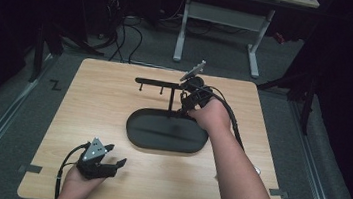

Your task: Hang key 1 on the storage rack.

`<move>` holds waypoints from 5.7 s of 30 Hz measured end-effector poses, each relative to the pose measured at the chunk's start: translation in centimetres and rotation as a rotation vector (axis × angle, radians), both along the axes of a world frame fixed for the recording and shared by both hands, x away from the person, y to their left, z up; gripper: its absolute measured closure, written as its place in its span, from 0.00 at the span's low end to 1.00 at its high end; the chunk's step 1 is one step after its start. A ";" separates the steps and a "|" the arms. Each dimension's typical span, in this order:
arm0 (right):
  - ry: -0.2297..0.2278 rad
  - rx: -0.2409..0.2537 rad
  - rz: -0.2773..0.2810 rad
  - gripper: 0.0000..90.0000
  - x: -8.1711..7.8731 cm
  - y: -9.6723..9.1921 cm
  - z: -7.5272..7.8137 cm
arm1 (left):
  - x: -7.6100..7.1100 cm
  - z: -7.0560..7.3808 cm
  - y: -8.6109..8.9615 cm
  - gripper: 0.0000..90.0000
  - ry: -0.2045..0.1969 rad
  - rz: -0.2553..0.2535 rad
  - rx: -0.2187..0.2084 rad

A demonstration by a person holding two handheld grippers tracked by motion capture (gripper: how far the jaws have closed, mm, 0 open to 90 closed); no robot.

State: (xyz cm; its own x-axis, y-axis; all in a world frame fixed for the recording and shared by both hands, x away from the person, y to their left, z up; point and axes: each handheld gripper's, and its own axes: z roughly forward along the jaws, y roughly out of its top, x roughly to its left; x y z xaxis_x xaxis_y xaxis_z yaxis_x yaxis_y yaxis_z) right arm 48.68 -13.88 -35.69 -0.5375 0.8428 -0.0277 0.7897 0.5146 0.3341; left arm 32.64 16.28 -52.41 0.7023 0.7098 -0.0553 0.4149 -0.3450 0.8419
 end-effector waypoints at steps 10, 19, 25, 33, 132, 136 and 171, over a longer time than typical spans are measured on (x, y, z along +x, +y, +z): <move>-0.016 0.014 -0.001 0.85 -0.4 -0.5 0.2 | 0.0 0.0 -0.2 0.33 -0.002 -0.003 0.005; -0.001 0.033 -0.006 0.81 -1.5 -1.1 -0.2 | 0.1 -0.1 -0.4 0.33 -0.001 -0.007 0.012; 0.003 0.054 -0.012 0.79 -3.2 -2.4 -0.7 | 0.1 -0.1 -0.6 0.33 0.002 -0.015 0.022; 0.008 0.072 -0.019 0.73 -5.9 -4.7 -1.7 | 0.1 -0.2 -0.9 0.33 0.002 -0.022 0.037; 0.025 0.026 -0.275 0.86 -9.6 -19.4 -13.5 | 0.1 -0.6 -1.2 0.33 0.013 -0.028 0.057; 0.021 0.027 -0.282 0.93 -9.7 -19.5 -13.3 | 0.1 -0.6 -1.2 0.33 0.012 -0.028 0.058; 0.069 0.006 -0.259 0.94 -9.8 -18.9 -11.7 | 0.0 -0.5 -1.2 0.33 0.009 -0.027 0.057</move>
State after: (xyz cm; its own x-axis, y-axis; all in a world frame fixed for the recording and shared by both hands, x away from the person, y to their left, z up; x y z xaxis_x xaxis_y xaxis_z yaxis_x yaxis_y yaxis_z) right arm 38.90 -32.78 -47.43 -0.3044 0.9525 0.0067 0.9158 0.2907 0.2770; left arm 32.68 15.10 -52.92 0.7209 0.6927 -0.0219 0.4125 -0.4034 0.8167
